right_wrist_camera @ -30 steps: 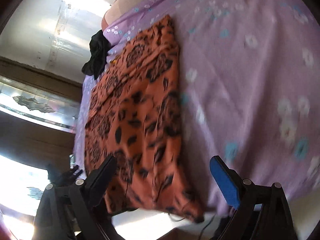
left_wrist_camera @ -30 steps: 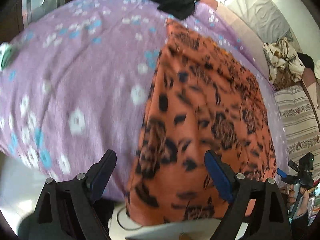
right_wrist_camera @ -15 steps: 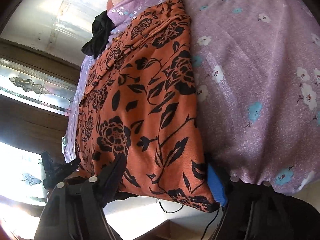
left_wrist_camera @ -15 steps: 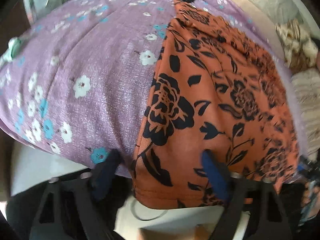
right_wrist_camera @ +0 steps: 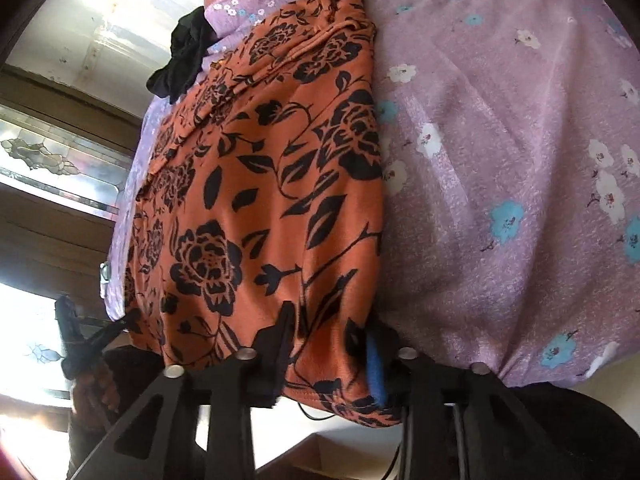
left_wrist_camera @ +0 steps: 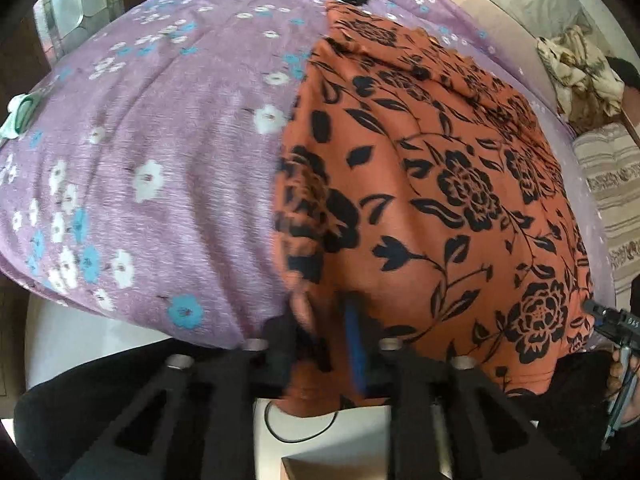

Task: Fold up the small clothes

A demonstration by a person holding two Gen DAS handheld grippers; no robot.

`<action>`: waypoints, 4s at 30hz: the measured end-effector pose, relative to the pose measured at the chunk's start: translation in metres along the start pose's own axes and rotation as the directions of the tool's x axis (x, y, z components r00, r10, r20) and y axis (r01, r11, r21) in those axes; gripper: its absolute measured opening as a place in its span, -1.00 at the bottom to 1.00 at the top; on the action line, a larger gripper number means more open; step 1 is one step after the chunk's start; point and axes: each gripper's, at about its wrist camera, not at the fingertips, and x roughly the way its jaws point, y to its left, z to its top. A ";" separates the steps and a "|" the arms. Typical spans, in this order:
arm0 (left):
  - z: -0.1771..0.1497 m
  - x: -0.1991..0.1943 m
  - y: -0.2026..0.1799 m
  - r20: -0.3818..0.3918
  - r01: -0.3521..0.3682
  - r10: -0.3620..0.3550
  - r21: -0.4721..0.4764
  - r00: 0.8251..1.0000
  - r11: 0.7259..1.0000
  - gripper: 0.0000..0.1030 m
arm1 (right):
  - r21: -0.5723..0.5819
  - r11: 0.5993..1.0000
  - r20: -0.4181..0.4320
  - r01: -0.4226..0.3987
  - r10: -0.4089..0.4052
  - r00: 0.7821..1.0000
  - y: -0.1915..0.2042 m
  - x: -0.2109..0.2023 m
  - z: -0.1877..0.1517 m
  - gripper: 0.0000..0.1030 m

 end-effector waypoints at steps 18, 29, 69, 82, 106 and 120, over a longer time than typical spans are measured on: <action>0.017 -0.019 0.007 0.032 0.030 -0.029 -0.044 0.999 0.999 -0.86 | 0.031 0.998 0.043 -0.050 0.049 0.998 -0.008 -0.032 0.014 -0.72; 0.024 0.005 -0.011 0.023 -0.076 0.076 -0.010 0.997 0.997 -0.32 | 0.035 0.999 -0.013 0.024 -0.023 1.000 -0.010 -0.004 0.008 -0.11; 0.352 0.100 -0.042 0.139 -0.031 0.036 -0.037 0.990 0.999 0.31 | 0.265 0.945 0.284 -0.194 0.116 0.952 -0.025 0.041 0.305 0.48; 0.259 0.005 0.036 0.390 0.085 0.027 -0.268 0.920 0.960 0.54 | 0.149 0.959 0.256 -0.242 0.199 0.946 0.020 0.020 0.167 0.48; 0.265 0.030 -0.034 0.309 0.066 0.005 -0.220 0.951 0.973 -0.75 | 0.321 0.913 0.454 -0.252 0.085 0.887 0.061 0.027 0.204 -0.87; 0.128 0.040 -0.012 0.223 0.038 0.006 -0.189 0.975 0.981 -0.21 | 0.360 0.921 0.295 -0.148 0.039 0.955 0.001 0.010 0.049 -0.37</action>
